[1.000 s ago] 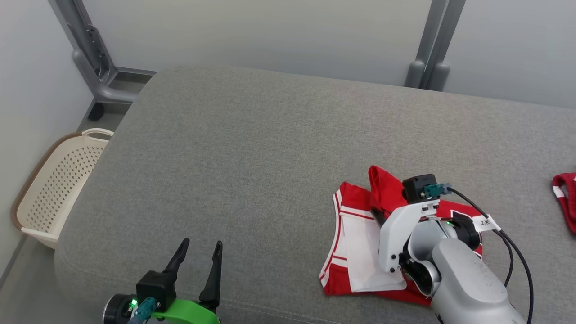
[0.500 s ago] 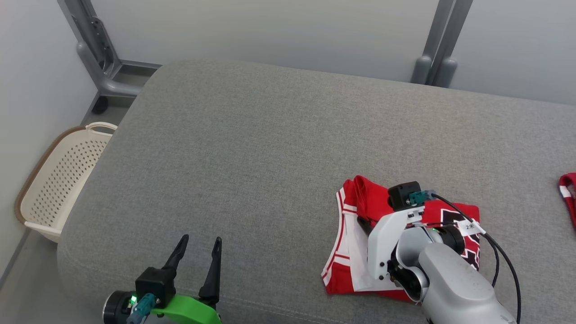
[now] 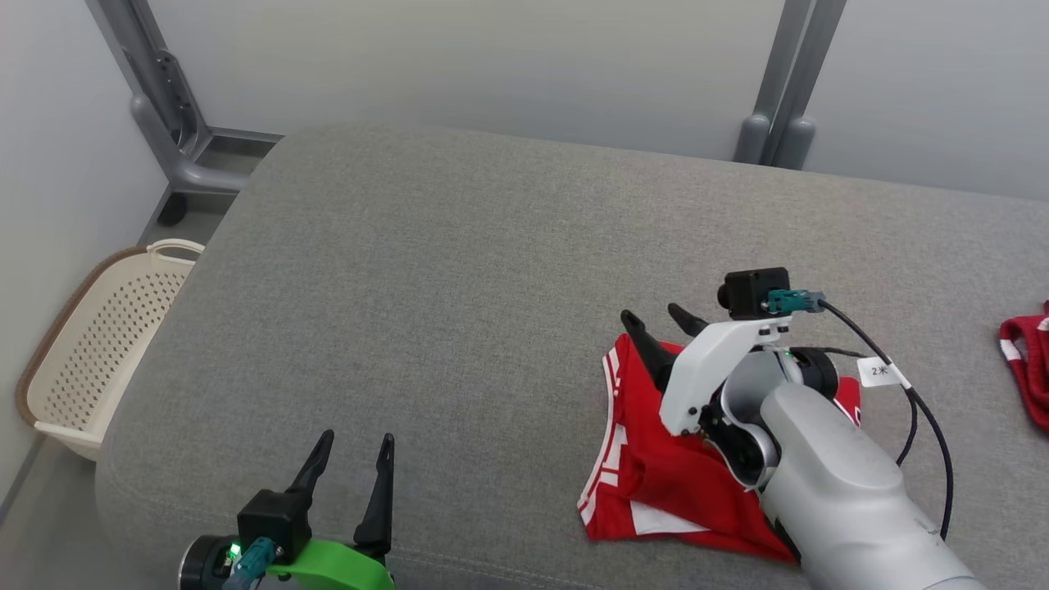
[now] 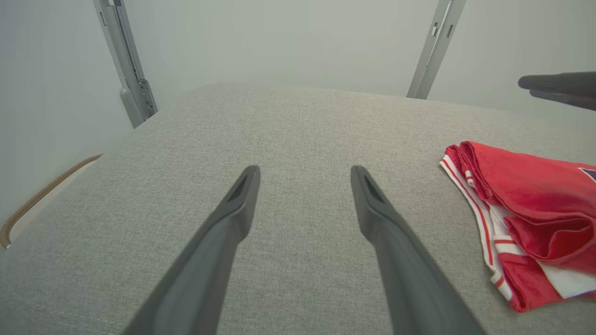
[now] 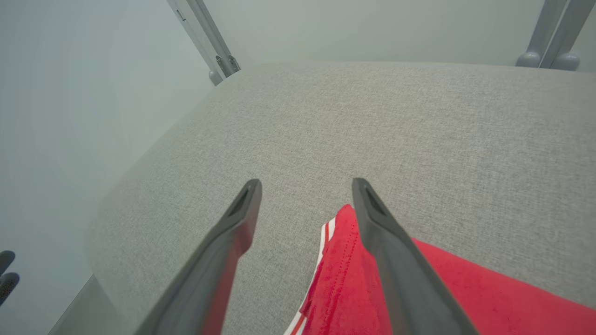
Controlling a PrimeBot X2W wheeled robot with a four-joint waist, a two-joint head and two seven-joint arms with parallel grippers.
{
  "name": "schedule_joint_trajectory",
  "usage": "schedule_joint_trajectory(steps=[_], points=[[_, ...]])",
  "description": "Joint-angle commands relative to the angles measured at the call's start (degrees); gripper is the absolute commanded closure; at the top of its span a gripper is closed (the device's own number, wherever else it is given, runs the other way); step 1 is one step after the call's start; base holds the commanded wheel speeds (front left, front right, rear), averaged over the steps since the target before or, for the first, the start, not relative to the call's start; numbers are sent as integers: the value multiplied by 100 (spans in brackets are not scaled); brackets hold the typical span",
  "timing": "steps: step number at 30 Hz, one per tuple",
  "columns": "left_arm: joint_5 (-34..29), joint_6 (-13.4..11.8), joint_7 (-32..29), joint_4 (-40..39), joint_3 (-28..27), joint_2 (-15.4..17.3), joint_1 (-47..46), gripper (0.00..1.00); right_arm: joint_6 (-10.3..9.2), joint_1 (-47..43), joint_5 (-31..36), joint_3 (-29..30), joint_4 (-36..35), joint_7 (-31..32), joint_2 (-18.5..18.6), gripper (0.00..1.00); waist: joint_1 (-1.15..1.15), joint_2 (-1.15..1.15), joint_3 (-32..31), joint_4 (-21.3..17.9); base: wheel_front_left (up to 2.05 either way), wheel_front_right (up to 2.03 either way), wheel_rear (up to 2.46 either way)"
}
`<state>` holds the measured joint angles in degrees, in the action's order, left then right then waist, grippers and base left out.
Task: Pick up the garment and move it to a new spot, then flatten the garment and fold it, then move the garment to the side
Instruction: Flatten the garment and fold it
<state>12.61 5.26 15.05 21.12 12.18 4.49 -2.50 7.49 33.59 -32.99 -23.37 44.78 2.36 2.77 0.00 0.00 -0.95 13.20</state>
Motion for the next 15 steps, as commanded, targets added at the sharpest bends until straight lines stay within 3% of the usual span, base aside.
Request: schedule_joint_trajectory(steps=[1, 10, 12, 13, 14, 15], points=[[-14, -31, 17, -16, -23, 25, 75, 0, -2, 59, 108, 86, 68, -80, 28, 0, 0, 0, -48, -53, 0, 0, 0], [-7, -65, 17, -103, -61, 35, 203, 0, -2, -181, 1855, 1380, 322, -139, 21, 0, 0, 0, -194, -248, 0, 0, 0], [-5, -76, 17, -125, -69, 31, 231, 0, -2, -383, 2243, 1687, 109, -42, 15, 32, 0, 0, -208, -280, 0, 0, 0], [-3, -77, 17, -134, -74, 28, 241, 0, -2, -507, 2370, 1802, -13, 36, 18, 56, 0, 0, -212, -297, 0, 0, 0], [0, -76, 17, -141, -75, 25, 249, 0, -2, -648, 2522, 1879, -152, 105, 16, 89, 0, 0, -213, -311, 0, 0, 0], [2, -75, 17, -147, -70, 19, 257, 0, -2, -794, 2618, 1943, -299, 178, 15, 100, 0, 0, -211, -324, 0, 0, 0]])
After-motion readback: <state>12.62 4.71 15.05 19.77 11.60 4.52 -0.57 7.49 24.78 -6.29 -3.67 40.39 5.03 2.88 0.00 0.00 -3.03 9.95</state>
